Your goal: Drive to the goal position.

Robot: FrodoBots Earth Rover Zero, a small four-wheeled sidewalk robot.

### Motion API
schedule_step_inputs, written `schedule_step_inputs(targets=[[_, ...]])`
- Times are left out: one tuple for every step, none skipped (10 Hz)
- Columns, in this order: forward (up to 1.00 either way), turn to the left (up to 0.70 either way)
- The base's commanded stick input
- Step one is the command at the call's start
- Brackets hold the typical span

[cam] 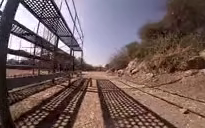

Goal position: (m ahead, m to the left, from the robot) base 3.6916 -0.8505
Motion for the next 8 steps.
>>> schedule_step_inputs(targets=[[0.5,0.0],[0.5,0.0],[0.5,0.0],[0.5,0.0],[0.5,0.0],[0.5,0.0],[0.5,0.0],[0.5,0.0]])
